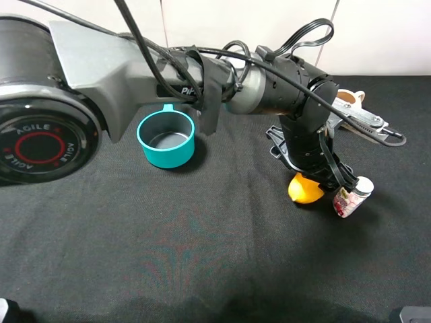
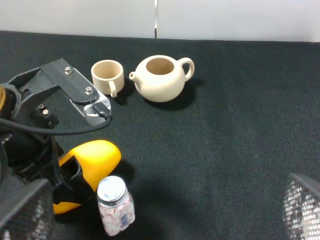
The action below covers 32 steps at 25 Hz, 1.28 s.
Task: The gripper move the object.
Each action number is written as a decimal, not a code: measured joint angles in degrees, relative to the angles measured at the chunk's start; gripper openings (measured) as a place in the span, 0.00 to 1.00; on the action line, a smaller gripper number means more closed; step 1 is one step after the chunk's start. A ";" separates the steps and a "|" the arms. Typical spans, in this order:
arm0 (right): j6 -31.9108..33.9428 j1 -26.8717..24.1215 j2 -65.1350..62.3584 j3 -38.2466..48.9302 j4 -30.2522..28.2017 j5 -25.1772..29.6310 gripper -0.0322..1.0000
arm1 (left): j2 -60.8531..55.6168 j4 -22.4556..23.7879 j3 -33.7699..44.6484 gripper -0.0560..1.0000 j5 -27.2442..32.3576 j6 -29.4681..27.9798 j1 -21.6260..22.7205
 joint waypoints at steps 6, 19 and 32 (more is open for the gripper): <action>0.00 0.00 0.00 0.00 0.00 0.00 0.70 | 0.00 0.00 0.00 0.88 0.00 0.00 0.00; 0.00 0.00 0.00 0.00 0.00 0.00 0.70 | -0.05 0.00 0.00 0.88 2.46 0.00 0.00; 0.00 0.00 0.00 0.00 0.00 0.00 0.70 | -4.69 1.26 -0.71 0.88 8.98 0.11 0.00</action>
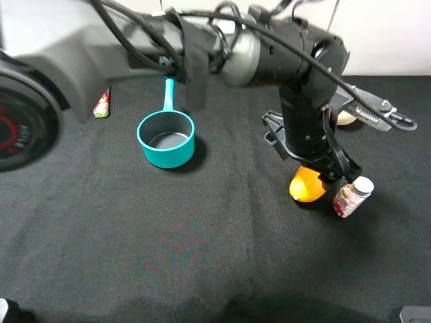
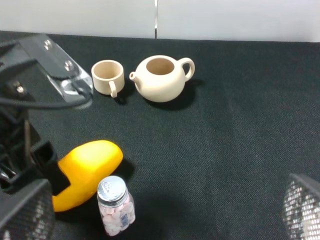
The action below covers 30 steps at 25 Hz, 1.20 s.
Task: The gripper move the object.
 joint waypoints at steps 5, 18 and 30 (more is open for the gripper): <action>0.00 0.00 0.00 0.00 0.00 0.00 0.70 | -0.99 0.48 -2.45 0.88 5.52 0.00 0.00; 0.00 0.00 0.00 0.00 0.00 0.00 0.70 | -1.23 1.96 -13.17 0.88 22.57 1.13 0.00; 0.00 0.00 0.00 0.00 0.00 0.00 0.70 | -4.71 3.25 -16.85 0.88 22.68 3.61 0.00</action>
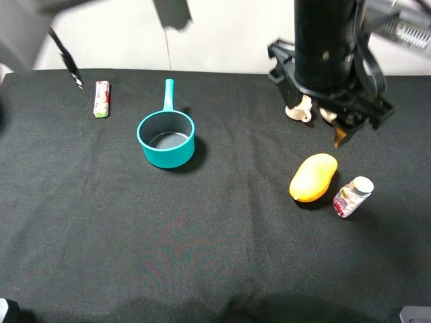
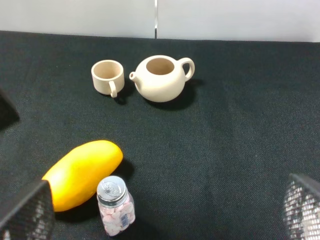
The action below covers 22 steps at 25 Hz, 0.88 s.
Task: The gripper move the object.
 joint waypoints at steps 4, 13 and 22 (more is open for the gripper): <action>0.00 0.00 0.00 0.00 0.00 0.00 0.70 | -2.77 1.91 -0.13 0.88 0.00 0.49 0.00; 0.00 0.00 0.00 0.00 0.00 0.00 0.70 | -8.85 5.00 2.81 0.88 0.06 2.22 0.00; 0.00 0.00 0.00 0.00 0.00 0.00 0.70 | -17.60 7.09 13.57 0.88 0.06 3.47 0.00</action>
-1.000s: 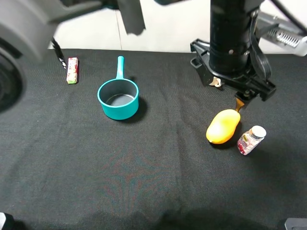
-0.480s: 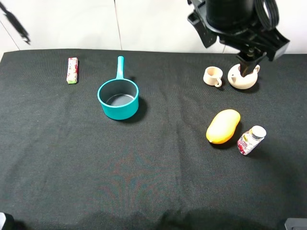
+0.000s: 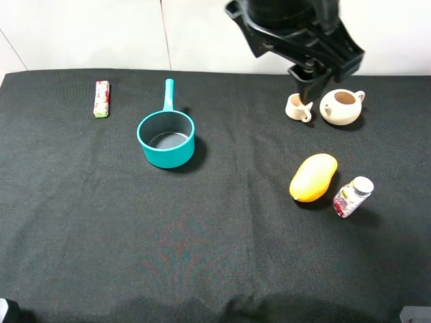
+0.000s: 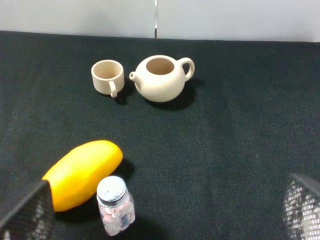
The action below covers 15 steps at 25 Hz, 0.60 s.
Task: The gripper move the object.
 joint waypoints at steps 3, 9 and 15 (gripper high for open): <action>0.00 0.00 0.00 0.00 0.00 0.00 0.70 | -3.19 0.35 3.37 0.88 0.00 0.46 0.00; 0.00 0.00 0.00 0.00 0.00 0.00 0.70 | -9.49 0.41 10.02 0.88 0.00 1.41 0.00; 0.00 0.00 0.00 0.00 0.00 0.00 0.70 | -15.90 0.52 16.32 0.88 0.00 3.13 0.00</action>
